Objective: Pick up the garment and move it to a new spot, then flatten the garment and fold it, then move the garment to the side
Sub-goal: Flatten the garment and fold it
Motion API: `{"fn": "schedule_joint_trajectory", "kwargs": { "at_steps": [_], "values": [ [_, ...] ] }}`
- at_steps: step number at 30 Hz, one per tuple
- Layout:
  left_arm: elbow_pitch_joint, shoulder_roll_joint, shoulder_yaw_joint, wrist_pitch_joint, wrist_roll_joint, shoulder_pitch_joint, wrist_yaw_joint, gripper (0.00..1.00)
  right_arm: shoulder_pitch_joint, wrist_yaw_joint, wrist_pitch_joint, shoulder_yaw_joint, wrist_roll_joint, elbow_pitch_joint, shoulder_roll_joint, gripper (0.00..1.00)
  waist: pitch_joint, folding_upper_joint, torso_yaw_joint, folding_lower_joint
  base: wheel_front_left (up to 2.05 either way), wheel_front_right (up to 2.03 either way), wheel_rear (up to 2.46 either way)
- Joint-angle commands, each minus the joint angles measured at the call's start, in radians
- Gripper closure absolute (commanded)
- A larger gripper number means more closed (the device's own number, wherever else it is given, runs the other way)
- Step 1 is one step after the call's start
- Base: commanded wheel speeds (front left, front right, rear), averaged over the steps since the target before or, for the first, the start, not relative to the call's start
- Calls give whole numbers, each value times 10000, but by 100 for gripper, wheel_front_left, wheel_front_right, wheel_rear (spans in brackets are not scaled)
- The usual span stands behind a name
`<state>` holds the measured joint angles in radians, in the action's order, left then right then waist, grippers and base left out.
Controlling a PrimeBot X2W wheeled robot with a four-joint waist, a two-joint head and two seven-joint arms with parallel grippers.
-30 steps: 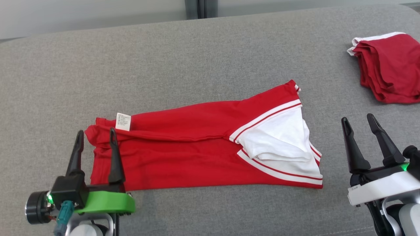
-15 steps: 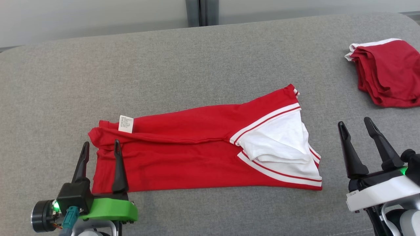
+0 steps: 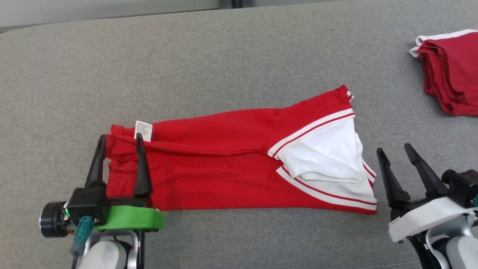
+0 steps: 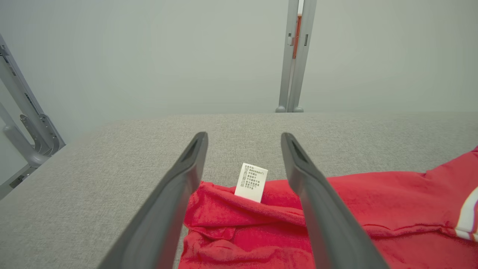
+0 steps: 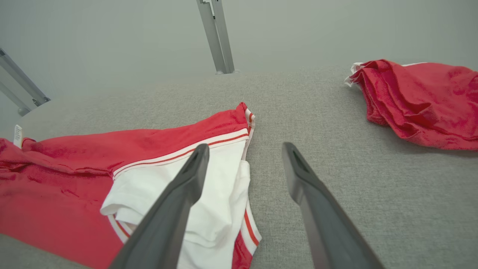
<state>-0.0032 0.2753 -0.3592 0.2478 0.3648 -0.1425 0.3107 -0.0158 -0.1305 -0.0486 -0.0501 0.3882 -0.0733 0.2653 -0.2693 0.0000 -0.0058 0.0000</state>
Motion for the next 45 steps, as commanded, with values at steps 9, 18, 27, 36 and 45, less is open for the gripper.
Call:
{"fn": "schedule_joint_trajectory", "kwargs": {
  "at_steps": [9,18,27,36,45],
  "values": [
    [199,-274,-93,142,-291,-925,-239,0,1537,-3,-380,-1189,582,2643,199,0,-1105,0,574,0,0,0,0],
    [332,-405,23,168,-348,-1021,-364,0,1942,-8,-316,-2388,1558,4228,236,100,-1036,0,672,0,0,0,0],
    [313,-470,181,175,-326,-641,-407,0,1632,9,-1239,-1873,2117,3888,1027,100,-661,0,404,0,0,0,0],
    [399,-522,163,171,-405,-535,-526,0,1510,6,-1437,-745,2317,4185,2075,100,-350,0,321,0,0,0,0],
    [430,-541,191,171,-406,-432,-549,0,2033,3,-244,-1309,1212,1737,2044,100,-76,0,225,0,0,0,0]
  ]
}}
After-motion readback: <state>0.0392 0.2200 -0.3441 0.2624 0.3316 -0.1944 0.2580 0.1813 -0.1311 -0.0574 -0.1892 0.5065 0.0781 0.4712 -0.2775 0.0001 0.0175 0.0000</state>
